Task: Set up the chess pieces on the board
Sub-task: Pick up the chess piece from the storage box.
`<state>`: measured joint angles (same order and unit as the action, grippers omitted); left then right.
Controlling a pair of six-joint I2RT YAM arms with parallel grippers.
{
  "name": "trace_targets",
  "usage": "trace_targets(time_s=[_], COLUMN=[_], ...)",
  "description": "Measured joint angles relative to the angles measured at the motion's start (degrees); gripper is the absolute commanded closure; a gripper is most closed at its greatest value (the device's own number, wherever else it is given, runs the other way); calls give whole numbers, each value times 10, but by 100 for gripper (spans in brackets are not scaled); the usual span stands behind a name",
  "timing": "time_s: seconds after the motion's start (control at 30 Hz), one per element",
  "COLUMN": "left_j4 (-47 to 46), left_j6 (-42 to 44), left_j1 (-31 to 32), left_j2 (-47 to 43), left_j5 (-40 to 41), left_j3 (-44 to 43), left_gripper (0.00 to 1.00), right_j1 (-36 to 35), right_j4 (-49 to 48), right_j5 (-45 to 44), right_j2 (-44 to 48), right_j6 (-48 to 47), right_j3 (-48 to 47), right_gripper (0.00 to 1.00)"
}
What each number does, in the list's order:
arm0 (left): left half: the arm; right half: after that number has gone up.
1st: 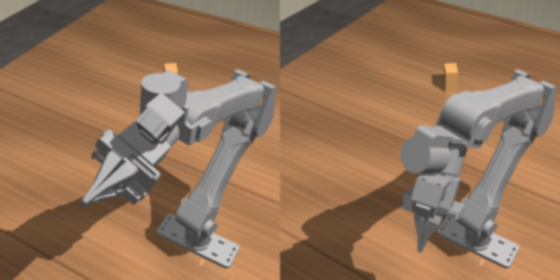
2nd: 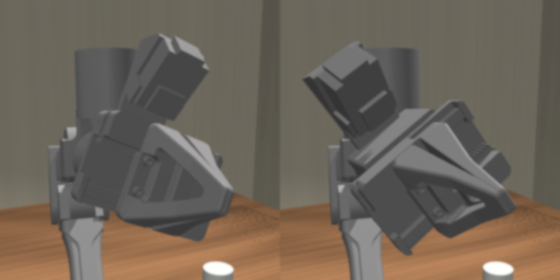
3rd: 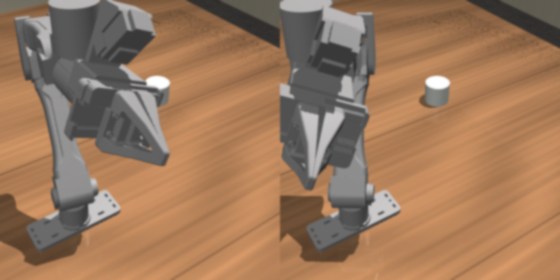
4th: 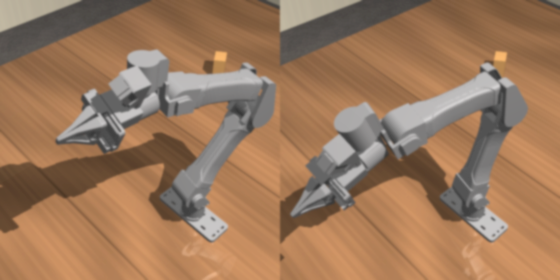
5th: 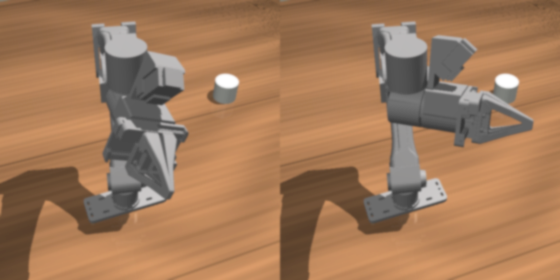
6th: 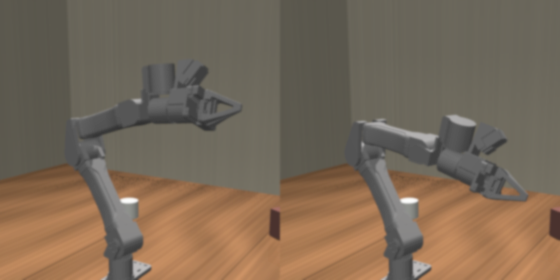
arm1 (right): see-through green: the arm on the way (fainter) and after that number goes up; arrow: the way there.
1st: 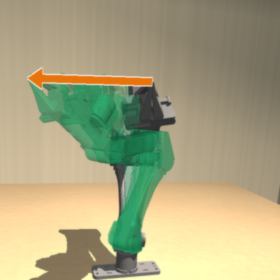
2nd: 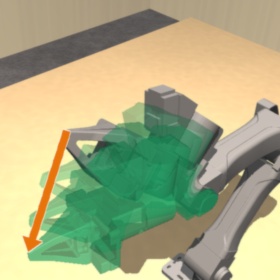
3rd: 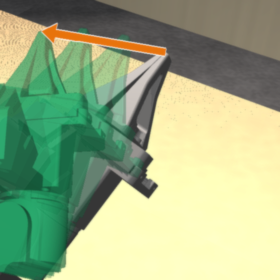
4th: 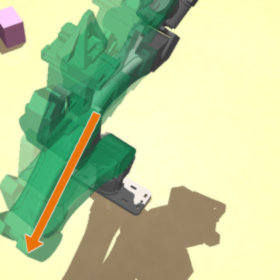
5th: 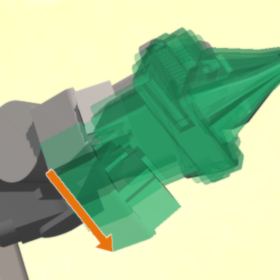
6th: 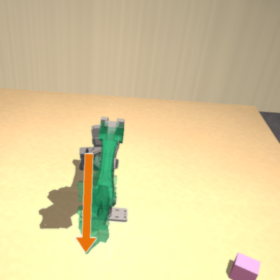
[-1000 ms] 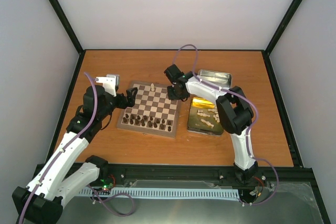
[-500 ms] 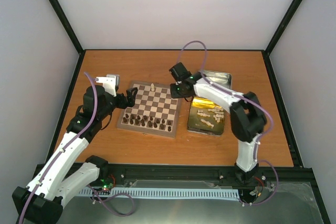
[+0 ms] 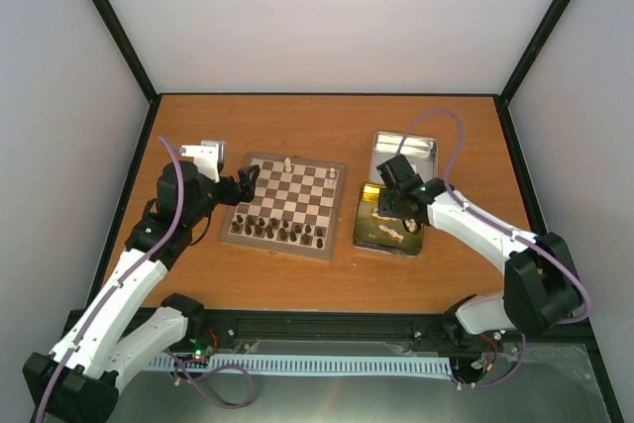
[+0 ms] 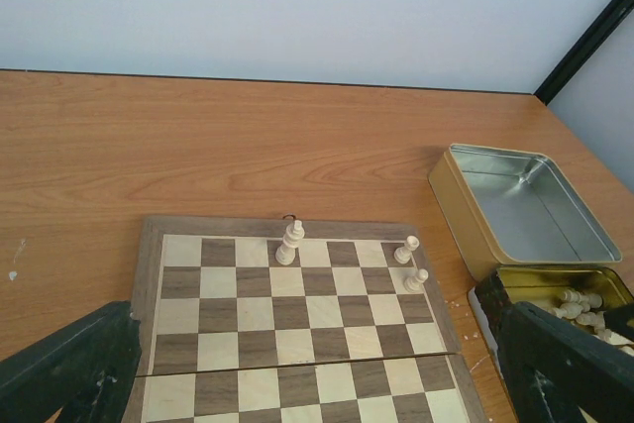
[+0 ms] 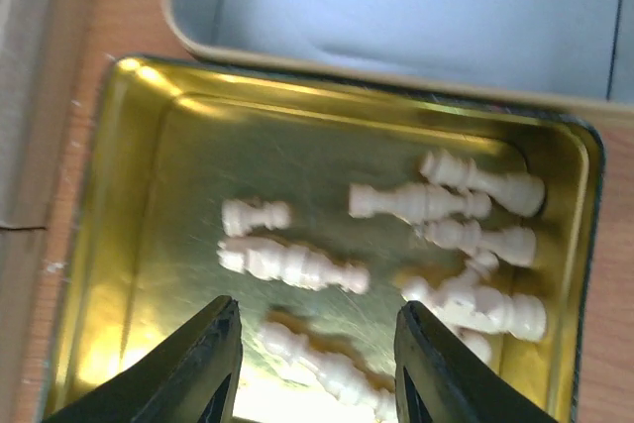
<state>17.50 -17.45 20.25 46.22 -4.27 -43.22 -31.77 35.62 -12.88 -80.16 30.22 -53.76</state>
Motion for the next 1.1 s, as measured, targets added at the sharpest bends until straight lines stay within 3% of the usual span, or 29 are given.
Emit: trace_targets(time_s=[0.2,0.43,1.1], left_j4=[0,0,0], left_j6=[0,0,0], left_j1=[0,0,0], left_j2=[2,2,16], left_j5=[-1,-3,-11], left_j3=[0,-3,-4], left_gripper=[0,0,0], right_j1=[22,39,39], right_j4=[-18,-70,-66], right_j5=[30,80,55], right_j2=[3,-65,-134], right_j6=[1,-29,-71], right_j3=[51,55,13], right_gripper=[60,65,53])
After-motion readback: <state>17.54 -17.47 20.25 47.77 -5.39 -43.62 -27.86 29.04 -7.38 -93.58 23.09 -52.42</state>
